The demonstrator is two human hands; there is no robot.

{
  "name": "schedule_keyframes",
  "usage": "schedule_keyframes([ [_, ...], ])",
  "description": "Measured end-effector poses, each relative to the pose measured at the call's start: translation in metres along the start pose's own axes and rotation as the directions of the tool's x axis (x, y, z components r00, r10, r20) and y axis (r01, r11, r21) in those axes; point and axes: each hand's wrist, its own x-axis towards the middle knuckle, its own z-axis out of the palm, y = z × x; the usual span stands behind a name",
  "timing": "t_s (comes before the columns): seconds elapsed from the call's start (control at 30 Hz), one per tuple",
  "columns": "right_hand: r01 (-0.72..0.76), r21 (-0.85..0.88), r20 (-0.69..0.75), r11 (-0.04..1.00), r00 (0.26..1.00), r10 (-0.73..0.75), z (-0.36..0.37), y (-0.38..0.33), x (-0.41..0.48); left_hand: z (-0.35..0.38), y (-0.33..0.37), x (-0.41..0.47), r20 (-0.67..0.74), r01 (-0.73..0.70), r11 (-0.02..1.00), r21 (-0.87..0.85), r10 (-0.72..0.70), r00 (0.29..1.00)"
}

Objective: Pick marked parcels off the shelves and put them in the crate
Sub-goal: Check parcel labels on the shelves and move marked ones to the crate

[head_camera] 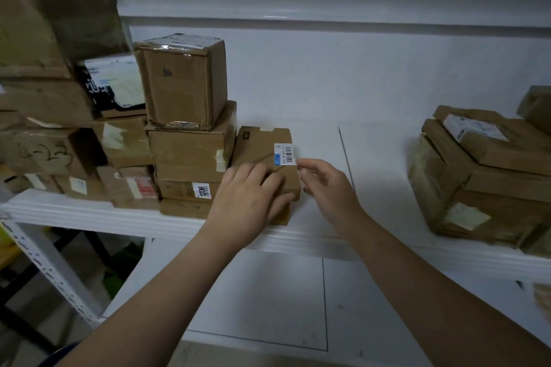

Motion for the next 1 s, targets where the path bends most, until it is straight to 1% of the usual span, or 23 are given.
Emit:
schedule_keyframes([
  [0.1, 0.086, -0.079, -0.057, 0.993, 0.994, -0.090, -0.013, -0.007, -0.003, -0.002, 0.008, 0.007, -0.022, -0.012, 1.000, -0.014, 0.012, 1.000],
  [0.23, 0.203, -0.226, -0.127, 0.953, 0.964, -0.235, -0.044, -0.018, -0.017, -0.003, 0.029, 0.022, -0.015, -0.045, 0.998, -0.032, 0.044, 0.999],
  [0.33, 0.276, -0.317, -0.177, 0.907, 0.923, -0.342, -0.080, -0.022, -0.031, -0.002, 0.057, 0.037, -0.004, -0.061, 0.992, -0.106, 0.061, 0.998],
  [0.4, 0.327, -0.421, -0.183, 0.846, 0.883, -0.432, -0.109, -0.020, -0.041, 0.000, 0.081, 0.048, 0.010, -0.058, 0.978, -0.199, 0.062, 0.998],
  [0.5, 0.303, -0.576, -0.205, 0.759, 0.845, -0.494, -0.156, -0.016, -0.059, 0.008, 0.121, 0.062, 0.058, -0.035, 0.945, -0.326, 0.057, 0.997],
  [0.6, 0.240, -0.732, -0.200, 0.638, 0.820, -0.537, -0.197, -0.012, -0.075, 0.014, 0.160, 0.075, 0.088, 0.006, 0.876, -0.482, 0.042, 0.995],
  [0.7, 0.152, -0.828, -0.193, 0.541, 0.827, -0.528, -0.232, -0.010, -0.084, 0.017, 0.194, 0.094, 0.086, 0.021, 0.811, -0.585, 0.036, 0.996],
  [0.8, 0.051, -0.882, -0.178, 0.469, 0.885, -0.429, -0.258, -0.005, -0.085, 0.019, 0.222, 0.122, 0.065, 0.000, 0.781, -0.624, 0.052, 0.997],
  [0.87, 0.029, -0.905, -0.145, 0.425, 0.917, -0.371, -0.269, 0.000, -0.083, 0.023, 0.235, 0.141, 0.076, -0.026, 0.794, -0.607, 0.091, 0.993],
  [0.9, 0.038, -0.910, -0.121, 0.414, 0.928, -0.353, -0.274, 0.001, -0.082, 0.025, 0.240, 0.149, 0.097, -0.046, 0.816, -0.576, 0.124, 0.987],
  [0.93, 0.052, -0.907, -0.100, 0.417, 0.937, -0.336, -0.277, 0.003, -0.081, 0.027, 0.244, 0.156, 0.123, -0.071, 0.842, -0.534, 0.160, 0.980],
  [1.0, 0.070, -0.882, -0.077, 0.466, 0.955, -0.288, -0.280, 0.003, -0.080, 0.032, 0.248, 0.163, 0.165, -0.103, 0.884, -0.456, 0.198, 0.966],
])
